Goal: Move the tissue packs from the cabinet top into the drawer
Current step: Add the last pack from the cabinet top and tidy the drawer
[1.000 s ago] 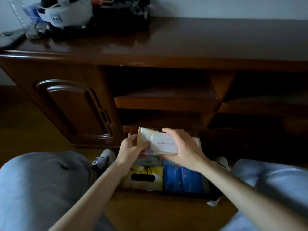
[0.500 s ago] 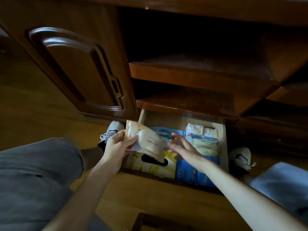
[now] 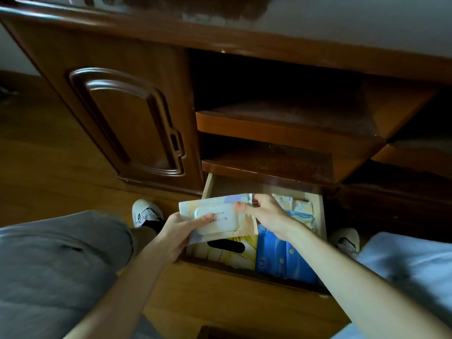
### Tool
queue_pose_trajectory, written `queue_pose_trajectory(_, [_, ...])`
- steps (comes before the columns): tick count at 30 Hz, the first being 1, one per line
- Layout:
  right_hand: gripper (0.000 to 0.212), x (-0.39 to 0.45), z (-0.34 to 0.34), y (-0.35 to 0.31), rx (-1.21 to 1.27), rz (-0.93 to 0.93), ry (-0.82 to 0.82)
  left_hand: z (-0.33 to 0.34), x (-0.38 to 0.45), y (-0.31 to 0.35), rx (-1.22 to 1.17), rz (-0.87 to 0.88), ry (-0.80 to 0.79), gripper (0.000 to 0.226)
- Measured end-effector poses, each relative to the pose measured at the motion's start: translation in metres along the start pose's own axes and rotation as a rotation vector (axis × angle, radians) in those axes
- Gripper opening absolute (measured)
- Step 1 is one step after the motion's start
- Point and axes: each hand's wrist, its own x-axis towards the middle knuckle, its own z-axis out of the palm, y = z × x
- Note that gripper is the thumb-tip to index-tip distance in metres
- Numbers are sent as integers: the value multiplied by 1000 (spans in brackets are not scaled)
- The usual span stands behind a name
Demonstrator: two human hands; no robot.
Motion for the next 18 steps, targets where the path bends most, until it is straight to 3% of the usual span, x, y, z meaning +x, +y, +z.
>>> queue_pose_trajectory(2, [45, -4, -6, -2, 18, 62, -16, 5, -3, 3, 49, 58, 58, 54])
queue_pose_trajectory(4, [46, -8, -13, -4, 30, 135, -12, 10, -1, 8, 101, 131, 137, 46])
queue_pose_trajectory(6, [28, -1, -22, 3, 24, 153, 75, 9, 4, 12, 118, 188, 230, 37])
queue_pose_trajectory(9, [22, 35, -27, 31, -274, 113, 183, -12, 16, 8, 120, 242, 402, 27])
queue_pose_trajectory(13, [12, 88, -7, 60, -514, 140, 120, -35, 30, -4, 39, 281, 521, 20])
queue_pose_trajectory(18, [37, 141, 23, 89, -955, 77, -50, -55, 38, -14, 18, 271, 582, 20])
